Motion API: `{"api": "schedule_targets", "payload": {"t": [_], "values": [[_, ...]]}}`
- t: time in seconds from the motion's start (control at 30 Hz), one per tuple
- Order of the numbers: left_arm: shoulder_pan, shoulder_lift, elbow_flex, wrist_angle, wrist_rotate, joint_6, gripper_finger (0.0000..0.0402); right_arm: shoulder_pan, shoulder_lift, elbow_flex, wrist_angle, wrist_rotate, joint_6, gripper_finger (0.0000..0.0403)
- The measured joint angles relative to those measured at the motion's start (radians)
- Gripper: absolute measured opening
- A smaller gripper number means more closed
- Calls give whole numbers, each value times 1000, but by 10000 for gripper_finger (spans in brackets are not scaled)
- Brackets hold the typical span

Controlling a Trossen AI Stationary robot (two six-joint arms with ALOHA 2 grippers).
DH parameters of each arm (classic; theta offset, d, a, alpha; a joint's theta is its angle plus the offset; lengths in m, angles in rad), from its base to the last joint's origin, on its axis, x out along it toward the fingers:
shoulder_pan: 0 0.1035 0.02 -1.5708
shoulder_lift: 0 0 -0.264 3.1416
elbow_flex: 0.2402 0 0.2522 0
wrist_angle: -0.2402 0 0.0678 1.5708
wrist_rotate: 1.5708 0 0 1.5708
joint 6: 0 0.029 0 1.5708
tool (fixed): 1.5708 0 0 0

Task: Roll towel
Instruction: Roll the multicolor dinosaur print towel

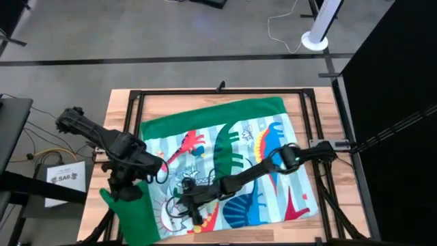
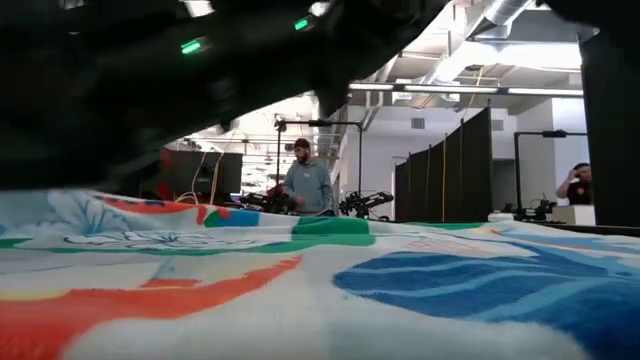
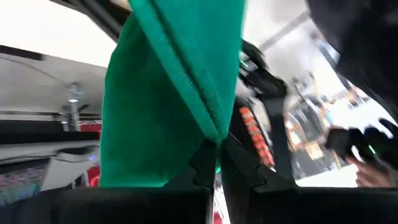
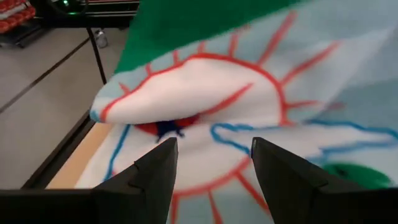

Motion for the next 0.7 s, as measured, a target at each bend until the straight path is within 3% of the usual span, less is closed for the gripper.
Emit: {"api": "schedule_targets", "payload": {"t": [0.27, 0.57, 0.7], "values": [[0, -47, -241, -1, 22, 106, 0, 12, 125, 151, -22, 0, 52, 195], [-8, -55, -321, 1, 303, 168, 0, 13, 122, 150, -134, 25, 39, 195], [-15, -56, -321, -1, 328, 186, 0, 12, 122, 156, -95, 21, 27, 195]]}}
